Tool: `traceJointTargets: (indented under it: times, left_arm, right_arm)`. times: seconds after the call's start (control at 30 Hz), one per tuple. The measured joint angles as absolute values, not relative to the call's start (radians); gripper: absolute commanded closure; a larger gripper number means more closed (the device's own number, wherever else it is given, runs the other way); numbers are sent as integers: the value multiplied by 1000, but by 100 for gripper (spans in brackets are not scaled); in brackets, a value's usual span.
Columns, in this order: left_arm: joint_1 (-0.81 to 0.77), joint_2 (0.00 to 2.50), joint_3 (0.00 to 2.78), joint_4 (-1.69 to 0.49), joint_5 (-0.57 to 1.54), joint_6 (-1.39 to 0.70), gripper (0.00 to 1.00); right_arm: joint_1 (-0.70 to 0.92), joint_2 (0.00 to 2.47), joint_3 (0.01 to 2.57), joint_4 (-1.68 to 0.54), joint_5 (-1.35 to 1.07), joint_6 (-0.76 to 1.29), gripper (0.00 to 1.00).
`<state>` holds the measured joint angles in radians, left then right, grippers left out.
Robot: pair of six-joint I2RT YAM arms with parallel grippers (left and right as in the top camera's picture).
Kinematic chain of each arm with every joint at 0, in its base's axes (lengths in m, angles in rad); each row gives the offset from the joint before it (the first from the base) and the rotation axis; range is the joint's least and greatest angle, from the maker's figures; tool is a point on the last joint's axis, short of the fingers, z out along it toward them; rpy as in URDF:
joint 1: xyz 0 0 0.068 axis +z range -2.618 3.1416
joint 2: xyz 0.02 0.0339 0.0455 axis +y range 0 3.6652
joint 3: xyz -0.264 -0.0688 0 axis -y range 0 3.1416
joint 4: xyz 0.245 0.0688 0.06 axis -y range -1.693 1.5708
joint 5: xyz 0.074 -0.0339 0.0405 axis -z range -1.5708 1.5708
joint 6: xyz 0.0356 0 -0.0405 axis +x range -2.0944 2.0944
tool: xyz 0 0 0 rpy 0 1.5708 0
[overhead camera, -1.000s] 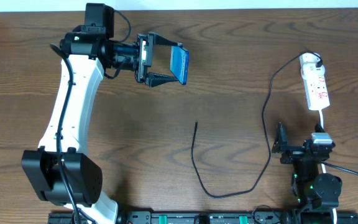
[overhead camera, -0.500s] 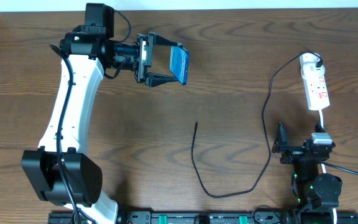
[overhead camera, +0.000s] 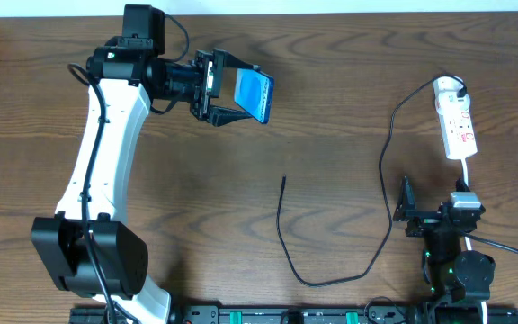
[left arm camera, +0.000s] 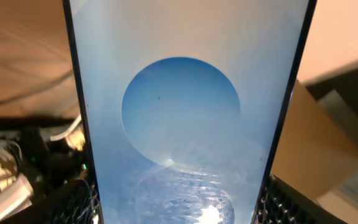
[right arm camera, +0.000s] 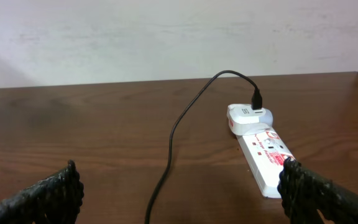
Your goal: Plug charger to phone and switch on socket
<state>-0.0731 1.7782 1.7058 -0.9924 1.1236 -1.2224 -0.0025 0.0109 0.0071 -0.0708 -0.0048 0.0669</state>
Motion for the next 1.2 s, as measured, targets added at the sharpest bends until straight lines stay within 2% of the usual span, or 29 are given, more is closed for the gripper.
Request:
traceJointTargets:
  times: [0.53, 0.77, 1.2]
  left_arm:
    - [-73, 1778, 1706, -1105, 699, -1206, 93]
    - [-88, 1778, 1706, -1122, 621, -1205, 93]
    - [-107, 1778, 1706, -1122, 603, -1205, 93]
  right_arm:
    - [-2, 11, 7, -71, -5, 67, 1]
    - [-2, 11, 7, -71, -4, 67, 1]
    - [-2, 11, 7, -39, -5, 95, 1]
